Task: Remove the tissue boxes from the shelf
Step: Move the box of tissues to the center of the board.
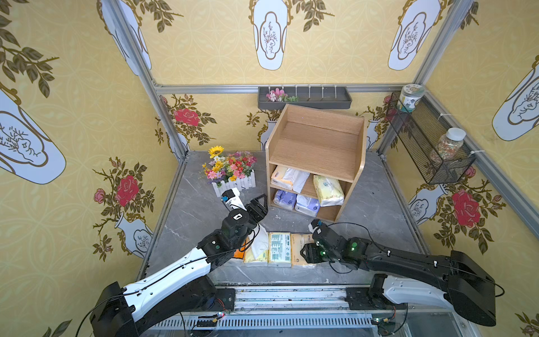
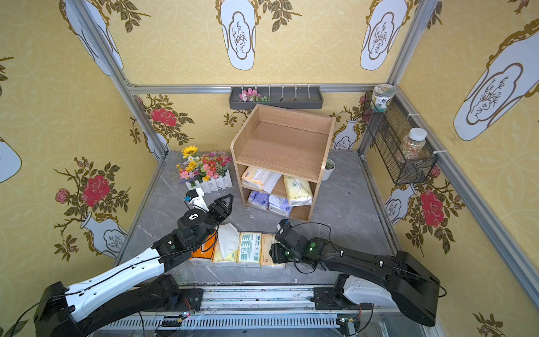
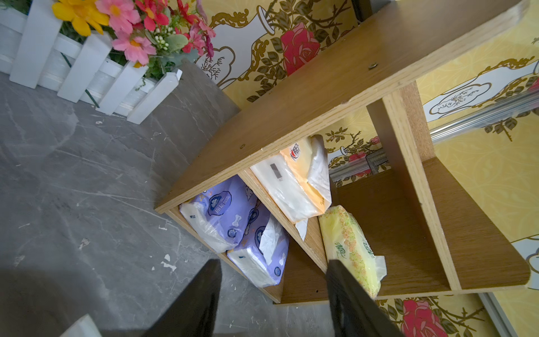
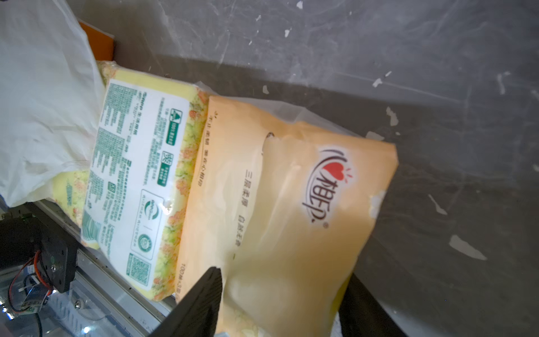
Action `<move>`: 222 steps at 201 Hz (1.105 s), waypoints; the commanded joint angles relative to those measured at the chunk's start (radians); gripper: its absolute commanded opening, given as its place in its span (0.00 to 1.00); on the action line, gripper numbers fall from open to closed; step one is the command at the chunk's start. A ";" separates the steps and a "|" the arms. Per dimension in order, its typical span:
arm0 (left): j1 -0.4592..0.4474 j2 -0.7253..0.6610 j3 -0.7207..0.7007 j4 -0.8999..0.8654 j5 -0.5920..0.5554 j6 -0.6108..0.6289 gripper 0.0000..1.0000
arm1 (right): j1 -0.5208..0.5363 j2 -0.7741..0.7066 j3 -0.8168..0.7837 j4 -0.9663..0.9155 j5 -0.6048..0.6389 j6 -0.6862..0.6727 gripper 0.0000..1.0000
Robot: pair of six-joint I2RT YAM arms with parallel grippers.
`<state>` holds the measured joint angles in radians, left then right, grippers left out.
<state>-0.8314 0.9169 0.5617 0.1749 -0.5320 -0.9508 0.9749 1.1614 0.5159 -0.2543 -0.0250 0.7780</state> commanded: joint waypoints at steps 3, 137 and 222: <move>-0.001 -0.006 -0.006 0.006 -0.008 -0.002 0.63 | 0.015 0.026 0.013 0.071 0.002 -0.002 0.65; 0.000 -0.030 -0.025 0.002 -0.005 0.000 0.64 | 0.127 0.203 0.104 0.224 0.051 0.055 0.65; -0.001 0.006 -0.006 0.094 0.113 0.089 0.68 | 0.119 0.107 0.091 0.084 0.117 0.021 0.83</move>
<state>-0.8314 0.8982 0.5423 0.1913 -0.4980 -0.9302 1.0992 1.3254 0.6182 -0.1005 0.0460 0.8291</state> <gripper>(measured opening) 0.673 0.813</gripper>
